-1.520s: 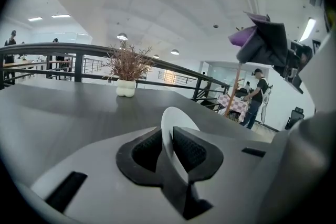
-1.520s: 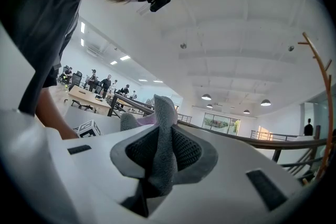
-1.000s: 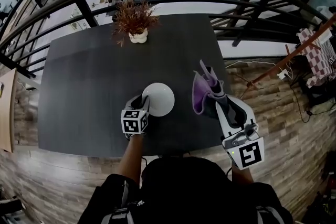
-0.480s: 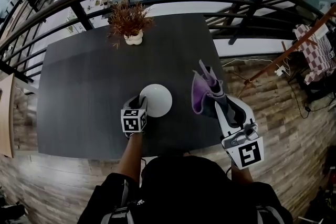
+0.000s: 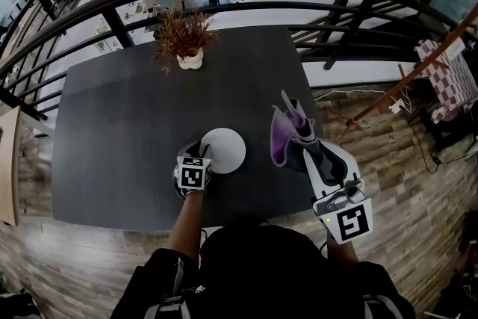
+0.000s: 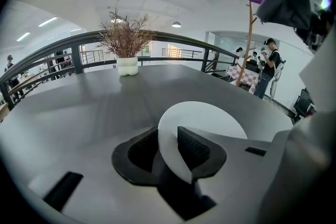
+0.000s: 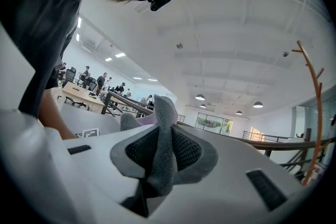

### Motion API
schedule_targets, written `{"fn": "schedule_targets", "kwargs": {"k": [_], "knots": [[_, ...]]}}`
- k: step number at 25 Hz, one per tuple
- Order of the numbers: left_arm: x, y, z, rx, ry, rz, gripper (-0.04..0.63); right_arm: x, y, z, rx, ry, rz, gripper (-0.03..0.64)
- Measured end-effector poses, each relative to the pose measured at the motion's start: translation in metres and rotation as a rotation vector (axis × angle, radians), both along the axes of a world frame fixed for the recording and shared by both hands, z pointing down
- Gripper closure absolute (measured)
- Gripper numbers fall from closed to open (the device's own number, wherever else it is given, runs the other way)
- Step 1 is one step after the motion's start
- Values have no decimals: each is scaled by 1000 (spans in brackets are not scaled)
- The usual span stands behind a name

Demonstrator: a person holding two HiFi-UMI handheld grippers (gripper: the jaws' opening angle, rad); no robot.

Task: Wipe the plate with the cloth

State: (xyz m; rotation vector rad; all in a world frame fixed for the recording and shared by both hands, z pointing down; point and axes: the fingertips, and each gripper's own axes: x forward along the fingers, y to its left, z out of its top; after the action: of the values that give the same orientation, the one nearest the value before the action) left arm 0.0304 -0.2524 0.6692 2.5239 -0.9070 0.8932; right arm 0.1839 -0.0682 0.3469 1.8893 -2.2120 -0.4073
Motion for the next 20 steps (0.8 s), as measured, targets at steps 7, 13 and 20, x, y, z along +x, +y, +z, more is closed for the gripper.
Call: {"fn": "schedule_targets", "kwargs": {"k": [7, 13, 20], "knots": [[-3, -2, -1, -10, 23, -31, 482, 0, 3, 1, 1, 0, 0, 546], [-4, -1, -6, -26, 67, -57, 486, 2, 8, -1, 10, -8, 1, 546], [-10, -2, -18, 7, 89, -63, 588, -1, 6, 2, 13, -15, -21, 545]]}}
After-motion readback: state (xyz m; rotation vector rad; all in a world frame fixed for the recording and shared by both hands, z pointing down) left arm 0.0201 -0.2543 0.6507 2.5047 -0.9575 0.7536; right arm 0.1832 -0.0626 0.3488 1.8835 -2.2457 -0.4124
